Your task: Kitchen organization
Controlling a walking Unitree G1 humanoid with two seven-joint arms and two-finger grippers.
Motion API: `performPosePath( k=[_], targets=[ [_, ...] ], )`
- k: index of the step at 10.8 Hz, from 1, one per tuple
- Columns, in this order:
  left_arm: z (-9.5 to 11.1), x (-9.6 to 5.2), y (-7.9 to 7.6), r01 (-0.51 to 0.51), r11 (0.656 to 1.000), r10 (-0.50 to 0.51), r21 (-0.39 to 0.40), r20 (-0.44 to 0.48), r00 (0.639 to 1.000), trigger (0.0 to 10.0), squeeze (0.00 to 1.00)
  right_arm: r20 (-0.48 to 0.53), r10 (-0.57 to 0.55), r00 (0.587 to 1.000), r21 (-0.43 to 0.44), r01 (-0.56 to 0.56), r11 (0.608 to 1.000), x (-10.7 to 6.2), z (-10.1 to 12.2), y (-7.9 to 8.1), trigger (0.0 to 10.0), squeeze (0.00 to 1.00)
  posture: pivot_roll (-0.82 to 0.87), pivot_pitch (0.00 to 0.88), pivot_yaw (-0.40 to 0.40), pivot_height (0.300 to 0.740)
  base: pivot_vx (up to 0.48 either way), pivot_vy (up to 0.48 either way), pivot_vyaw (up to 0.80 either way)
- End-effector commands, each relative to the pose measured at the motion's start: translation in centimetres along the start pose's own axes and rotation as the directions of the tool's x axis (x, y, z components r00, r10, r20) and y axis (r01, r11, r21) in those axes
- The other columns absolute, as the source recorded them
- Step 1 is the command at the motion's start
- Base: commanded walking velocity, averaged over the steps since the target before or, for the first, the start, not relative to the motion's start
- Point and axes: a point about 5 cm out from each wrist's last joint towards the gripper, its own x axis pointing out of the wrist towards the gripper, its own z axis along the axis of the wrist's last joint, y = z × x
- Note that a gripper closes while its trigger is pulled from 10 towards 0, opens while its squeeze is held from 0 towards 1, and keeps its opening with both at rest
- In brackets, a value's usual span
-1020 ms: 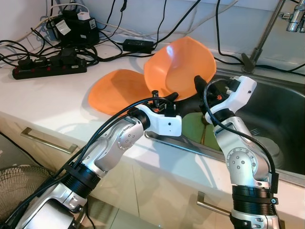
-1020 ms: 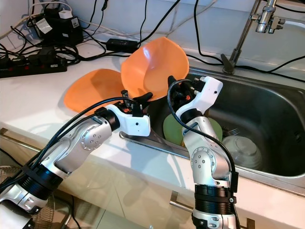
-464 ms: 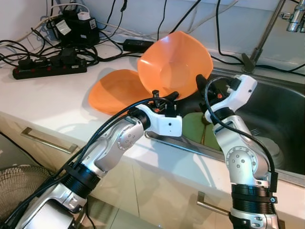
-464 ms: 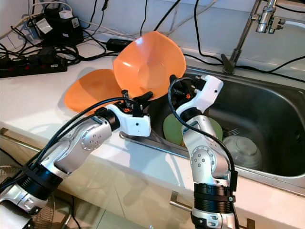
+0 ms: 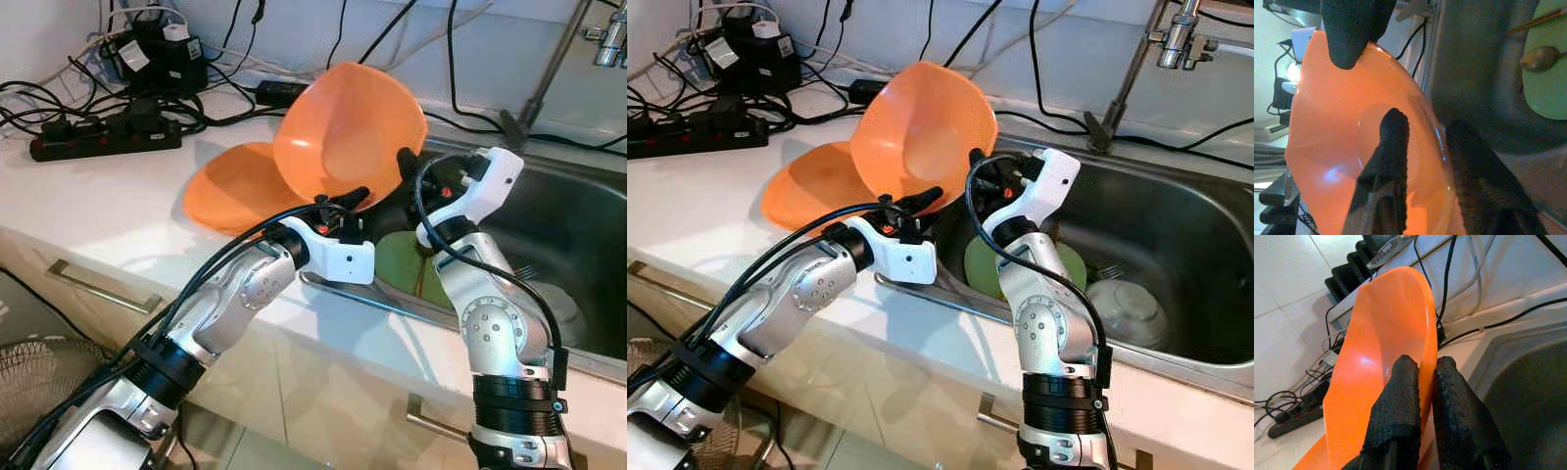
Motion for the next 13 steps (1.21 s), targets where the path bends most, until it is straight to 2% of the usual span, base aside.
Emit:
performPosePath(
  k=[1, 2, 4, 5, 6, 7, 8, 10, 11, 12, 13],
  targets=[
    [0.3, -0.3, 2.4, -0.111, 0.993, 0.111, 0.040, 0.018, 0.994, 10.0, 0.07, -0.042, -0.050, 0.998, -0.015, 0.050, 0.999, -0.3, -0.8, -1.1, 0.0, 0.00, 0.19, 0.036, -0.003, 0.740, 0.000, 0.000, 0.00],
    [0.3, -0.3, 2.5, -0.115, 0.992, 0.115, 0.045, 0.016, 0.993, 10.0, 0.00, -0.040, -0.053, 0.998, -0.015, 0.052, 0.999, -0.2, -0.8, -1.1, 0.0, 0.00, 0.19, 0.036, -0.003, 0.740, 0.000, 0.000, 0.00],
    [0.4, -0.3, 2.5, -0.129, 0.991, 0.128, 0.040, 0.022, 0.992, 10.0, 0.00, -0.011, -0.091, 0.996, 0.006, 0.091, 0.996, -0.1, -0.3, -1.7, 0.0, 0.00, 0.19, 0.036, -0.002, 0.740, 0.000, 0.000, 0.00],
    [0.5, -0.3, 2.5, -0.132, 0.990, 0.131, 0.039, 0.024, 0.991, 10.0, 0.00, 0.031, -0.153, 0.988, 0.028, 0.152, 0.988, -0.1, 0.5, -2.6, 0.0, 0.00, 0.19, 0.036, -0.003, 0.740, 0.000, 0.000, 0.00],
    [0.5, -0.3, 2.5, -0.135, 0.990, 0.134, 0.037, 0.025, 0.991, 10.0, 0.00, 0.079, -0.242, 0.967, 0.102, 0.233, 0.967, -0.1, 1.6, -4.1, 0.0, 0.00, 0.19, 0.036, -0.003, 0.740, 0.000, 0.000, 0.00],
    [0.5, -0.3, 2.5, -0.136, 0.990, 0.135, 0.035, 0.025, 0.990, 10.0, 0.00, 0.097, -0.283, 0.954, 0.124, 0.271, 0.955, -0.2, 2.1, -5.0, 0.0, 0.00, 0.19, 0.036, -0.004, 0.740, 0.000, 0.000, 0.00],
    [0.5, -0.3, 2.3, -0.127, 0.992, 0.126, 0.025, 0.027, 0.992, 10.0, 0.00, 0.117, -0.348, 0.930, 0.187, 0.323, 0.928, -0.4, 2.7, -6.2, 0.0, 0.00, 0.19, 0.036, -0.002, 0.740, 0.000, 0.000, 0.00],
    [0.6, -0.4, 2.2, -0.132, 0.991, 0.132, 0.009, 0.027, 0.991, 10.0, 0.00, 0.145, -0.394, 0.907, 0.199, 0.364, 0.910, -0.6, 3.3, -7.0, 0.0, 0.00, 0.19, 0.037, 0.000, 0.740, 0.000, 0.000, 0.00],
    [0.5, -0.5, 2.3, -0.150, 0.987, 0.152, -0.055, 0.023, 0.988, 10.0, 0.00, 0.177, -0.440, 0.880, 0.197, 0.406, 0.892, -0.9, 4.0, -8.0, 0.0, 0.00, 0.19, 0.036, 0.001, 0.740, 0.000, 0.000, 0.00],
    [0.4, -0.5, 2.1, -0.164, 0.970, 0.168, -0.178, 0.008, 0.986, 10.0, 0.00, 0.200, -0.458, 0.866, 0.161, 0.432, 0.888, -1.2, 4.5, -8.5, 0.0, 0.00, 0.19, 0.038, 0.002, 0.740, 0.000, 0.000, 0.00],
    [0.1, -0.5, 1.7, -0.181, 0.894, 0.187, -0.409, -0.026, 0.982, 10.0, 0.00, 0.215, -0.483, 0.849, 0.111, 0.470, 0.876, -1.6, 4.7, -9.2, 0.0, 0.00, 0.19, 0.041, 0.004, 0.740, 0.000, 0.000, 0.00]
  ],
)
